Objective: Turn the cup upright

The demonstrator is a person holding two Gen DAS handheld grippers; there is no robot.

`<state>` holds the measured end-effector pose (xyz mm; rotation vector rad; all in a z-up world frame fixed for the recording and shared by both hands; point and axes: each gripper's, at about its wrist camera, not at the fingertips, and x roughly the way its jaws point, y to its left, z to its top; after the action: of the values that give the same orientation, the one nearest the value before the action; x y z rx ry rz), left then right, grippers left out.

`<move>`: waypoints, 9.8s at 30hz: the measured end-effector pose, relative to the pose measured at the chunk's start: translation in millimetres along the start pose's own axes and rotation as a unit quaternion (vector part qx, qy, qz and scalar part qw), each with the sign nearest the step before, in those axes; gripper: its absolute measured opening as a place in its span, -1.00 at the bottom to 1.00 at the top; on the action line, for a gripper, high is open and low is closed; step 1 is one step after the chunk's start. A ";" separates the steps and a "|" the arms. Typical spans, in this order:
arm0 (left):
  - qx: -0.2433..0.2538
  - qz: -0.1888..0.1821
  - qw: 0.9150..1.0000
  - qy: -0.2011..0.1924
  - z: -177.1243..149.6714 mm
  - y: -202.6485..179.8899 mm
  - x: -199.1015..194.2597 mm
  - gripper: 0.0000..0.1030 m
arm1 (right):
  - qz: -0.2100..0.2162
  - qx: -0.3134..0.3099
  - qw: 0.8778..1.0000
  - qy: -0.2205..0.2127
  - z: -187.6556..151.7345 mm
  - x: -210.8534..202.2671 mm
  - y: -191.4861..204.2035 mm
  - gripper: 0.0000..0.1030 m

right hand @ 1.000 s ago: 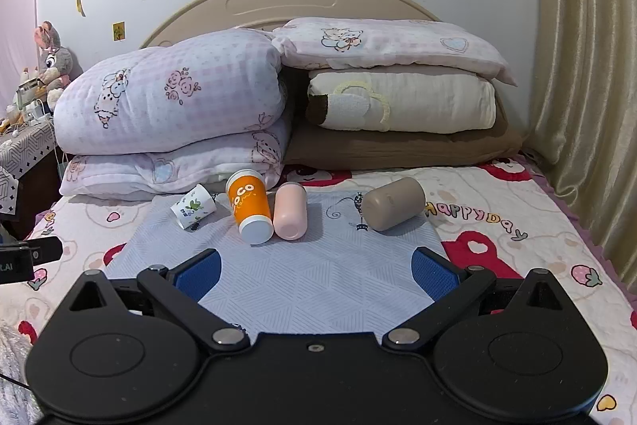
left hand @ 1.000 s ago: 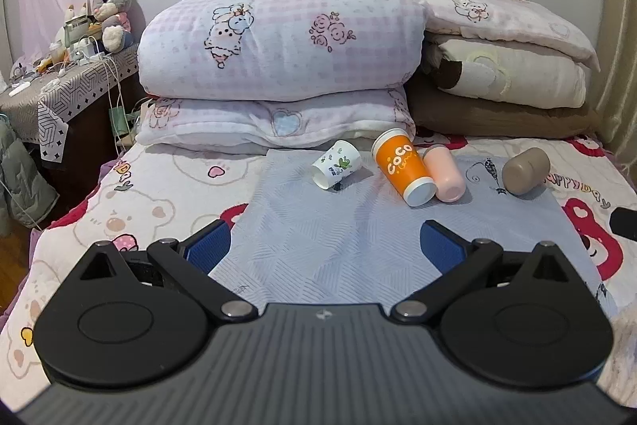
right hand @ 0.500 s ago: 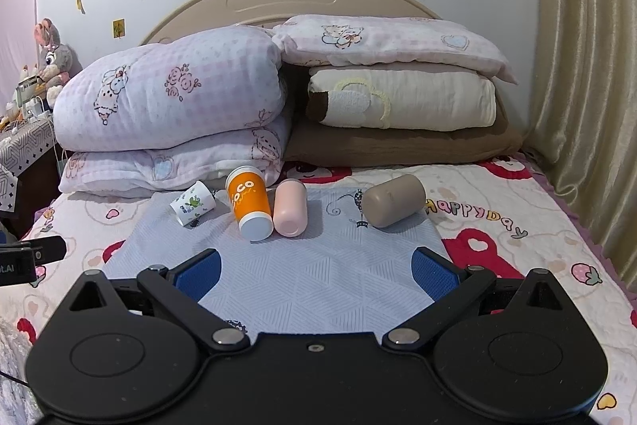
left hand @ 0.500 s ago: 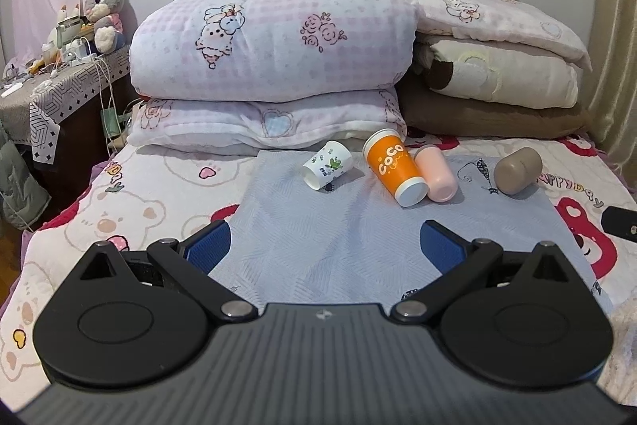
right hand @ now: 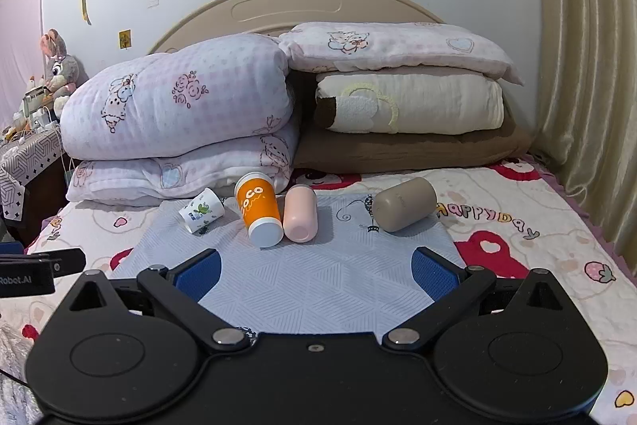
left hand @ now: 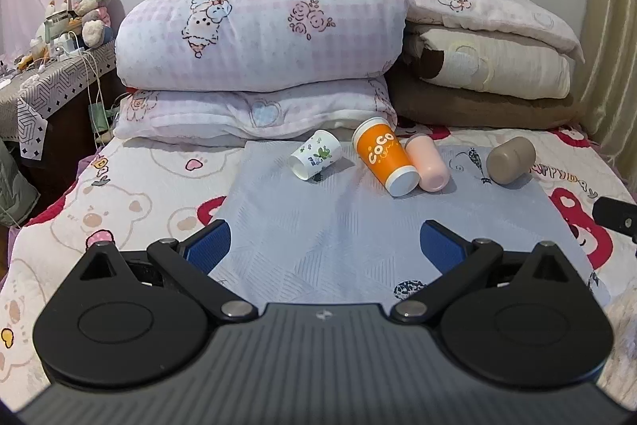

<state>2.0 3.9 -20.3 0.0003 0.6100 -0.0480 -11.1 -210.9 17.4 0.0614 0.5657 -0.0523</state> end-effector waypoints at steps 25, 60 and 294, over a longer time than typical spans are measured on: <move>0.003 -0.026 0.999 0.021 4.8 -0.2 1.7 1.00 | 0.026 0.022 0.999 0.035 -0.7 10.7 -5.5 1.00; 0.012 -0.100 0.991 0.089 113.9 75.7 303.5 0.86 | 0.247 0.006 0.957 0.150 28.2 276.3 116.4 0.24; -0.008 -0.047 0.988 0.149 61.9 9.2 12.1 0.94 | 0.010 -0.034 0.998 0.054 27.3 9.4 -2.1 0.94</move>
<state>47.8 11.6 23.4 -0.0381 0.9102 -0.1354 11.3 -215.2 35.2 0.0029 0.6747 -0.0106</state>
